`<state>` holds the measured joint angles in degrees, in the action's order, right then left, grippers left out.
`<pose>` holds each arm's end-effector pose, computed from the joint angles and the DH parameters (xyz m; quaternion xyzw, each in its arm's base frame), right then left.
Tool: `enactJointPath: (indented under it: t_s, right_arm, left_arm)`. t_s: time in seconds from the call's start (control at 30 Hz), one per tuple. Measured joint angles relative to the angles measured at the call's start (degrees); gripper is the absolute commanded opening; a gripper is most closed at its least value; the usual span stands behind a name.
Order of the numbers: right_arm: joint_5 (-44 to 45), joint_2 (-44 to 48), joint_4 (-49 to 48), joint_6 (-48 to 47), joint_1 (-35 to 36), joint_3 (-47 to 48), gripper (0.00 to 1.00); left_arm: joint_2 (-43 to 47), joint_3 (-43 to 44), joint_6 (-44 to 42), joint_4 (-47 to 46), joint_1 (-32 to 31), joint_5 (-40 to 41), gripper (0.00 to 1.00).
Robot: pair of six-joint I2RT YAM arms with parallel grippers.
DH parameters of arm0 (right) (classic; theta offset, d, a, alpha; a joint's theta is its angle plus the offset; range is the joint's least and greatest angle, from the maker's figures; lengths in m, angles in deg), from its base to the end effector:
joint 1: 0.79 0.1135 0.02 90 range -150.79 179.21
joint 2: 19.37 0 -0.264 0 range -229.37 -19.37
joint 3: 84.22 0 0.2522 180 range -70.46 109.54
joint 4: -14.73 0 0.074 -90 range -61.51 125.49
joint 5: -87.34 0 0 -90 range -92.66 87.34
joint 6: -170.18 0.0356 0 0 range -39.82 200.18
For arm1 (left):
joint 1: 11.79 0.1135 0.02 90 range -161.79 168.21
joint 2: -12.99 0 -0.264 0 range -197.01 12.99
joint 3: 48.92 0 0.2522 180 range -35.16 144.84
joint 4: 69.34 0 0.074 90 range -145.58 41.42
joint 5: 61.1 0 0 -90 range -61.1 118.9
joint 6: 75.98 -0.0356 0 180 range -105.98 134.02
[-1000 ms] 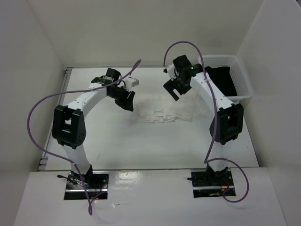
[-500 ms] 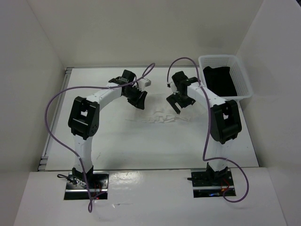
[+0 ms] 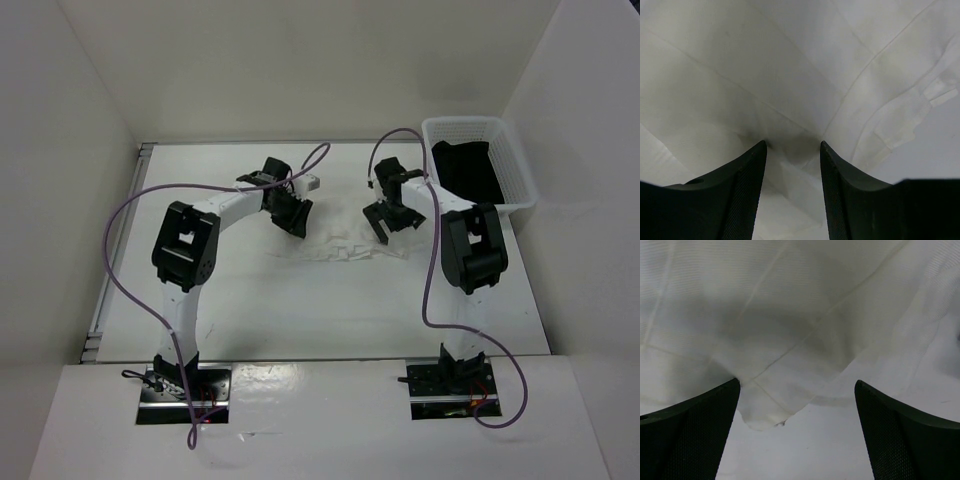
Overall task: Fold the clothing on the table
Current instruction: Fold the skirt
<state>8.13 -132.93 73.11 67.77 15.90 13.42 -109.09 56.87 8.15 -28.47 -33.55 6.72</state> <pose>0.3827 0.1078 0.1814 -0.2353 0.9578 -0.0880 0.1394 0.4225 -0.1831 0.1766 0.2776 0.9011 -0.2211 0.2492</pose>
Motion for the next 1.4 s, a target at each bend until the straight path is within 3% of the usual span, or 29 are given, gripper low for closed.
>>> enactJointPath:
  t_s: [0.37,0.57,1.0,1.33,1.37,1.4]
  right_arm:
    - [-0.4,-5.4,-0.5,1.9,-4.3,6.4,0.99]
    - [-1.2,-7.7,-0.4,2.1,-4.3,10.5,0.99]
    - [-3.5,-8.9,0.6,2.1,-3.4,12.6,0.99]
    - [-5.5,-8.9,0.8,1.7,-3.1,12.6,0.99]
    - [-5.7,-8.8,0.8,1.6,-3.1,12.6,0.99]
    - [-5.8,-8.8,0.8,1.4,-3.1,12.6,0.99]
  left_arm:
    - [5.7,-11.5,4.1,-4.3,-0.3,2.8,0.52]
    - [11.0,-18.0,4.9,-2.3,-0.3,6.2,0.48]
    - [16.0,-23.8,4.7,3.0,3.6,8.2,0.41]
    - [18.3,-25.0,4.2,9.4,6.2,10.4,0.41]
    - [19.1,-25.3,3.9,9.8,6.4,10.1,0.43]
    - [20.2,-25.7,3.1,10.3,6.8,9.6,0.52]
